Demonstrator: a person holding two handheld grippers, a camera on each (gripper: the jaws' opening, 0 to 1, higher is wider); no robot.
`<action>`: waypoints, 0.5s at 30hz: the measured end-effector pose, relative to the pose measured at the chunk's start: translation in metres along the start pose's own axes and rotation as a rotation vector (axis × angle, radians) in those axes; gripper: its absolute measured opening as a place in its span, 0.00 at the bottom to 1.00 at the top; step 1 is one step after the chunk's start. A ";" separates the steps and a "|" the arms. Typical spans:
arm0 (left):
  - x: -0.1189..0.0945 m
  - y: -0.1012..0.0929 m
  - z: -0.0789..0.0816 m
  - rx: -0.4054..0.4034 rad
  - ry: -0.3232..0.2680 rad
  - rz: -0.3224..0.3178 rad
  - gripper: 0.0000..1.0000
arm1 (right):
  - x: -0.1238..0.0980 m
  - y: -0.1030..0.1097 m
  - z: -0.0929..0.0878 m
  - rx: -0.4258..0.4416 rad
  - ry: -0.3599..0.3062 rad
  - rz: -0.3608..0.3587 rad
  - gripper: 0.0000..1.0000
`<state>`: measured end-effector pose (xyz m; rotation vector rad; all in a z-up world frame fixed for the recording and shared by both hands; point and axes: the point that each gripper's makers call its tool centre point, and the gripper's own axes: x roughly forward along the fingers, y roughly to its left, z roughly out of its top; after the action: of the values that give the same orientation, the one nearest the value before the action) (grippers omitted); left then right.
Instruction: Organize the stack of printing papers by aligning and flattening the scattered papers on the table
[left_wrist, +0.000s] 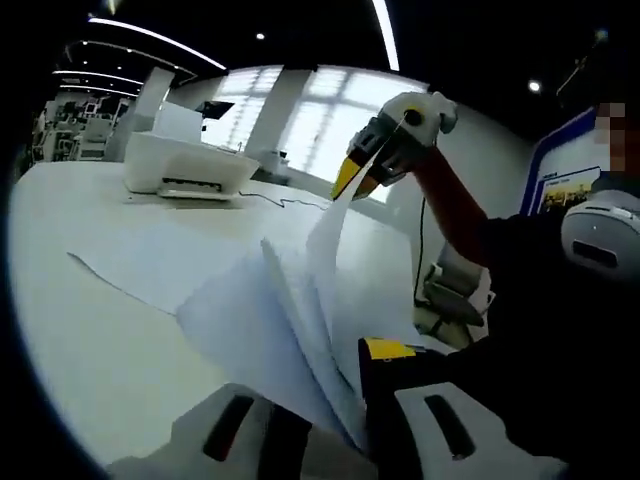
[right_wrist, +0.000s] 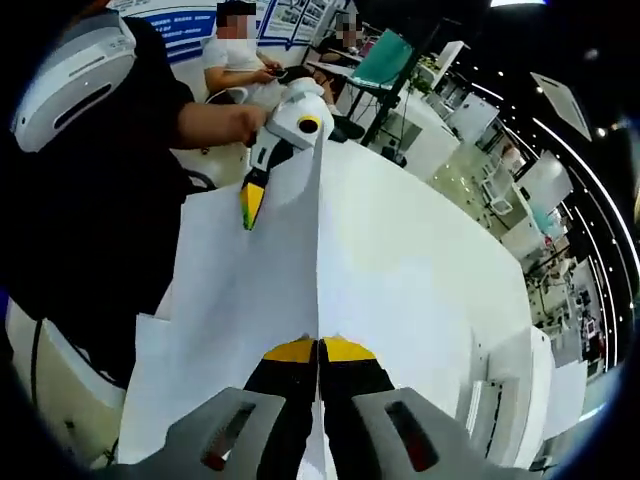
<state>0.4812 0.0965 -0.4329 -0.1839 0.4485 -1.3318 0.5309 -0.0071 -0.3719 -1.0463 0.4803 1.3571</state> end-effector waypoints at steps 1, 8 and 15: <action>0.000 -0.001 0.001 -0.005 -0.003 -0.005 0.23 | 0.002 0.000 0.000 0.000 0.000 0.003 0.00; 0.002 -0.003 0.001 -0.021 -0.013 -0.021 0.28 | 0.013 0.006 0.002 0.002 0.004 0.024 0.00; 0.005 -0.006 0.003 -0.007 -0.017 -0.031 0.33 | 0.026 0.009 0.006 0.005 0.006 0.045 0.00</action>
<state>0.4778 0.0901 -0.4284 -0.2081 0.4376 -1.3581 0.5260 0.0110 -0.3926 -1.0412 0.5144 1.3917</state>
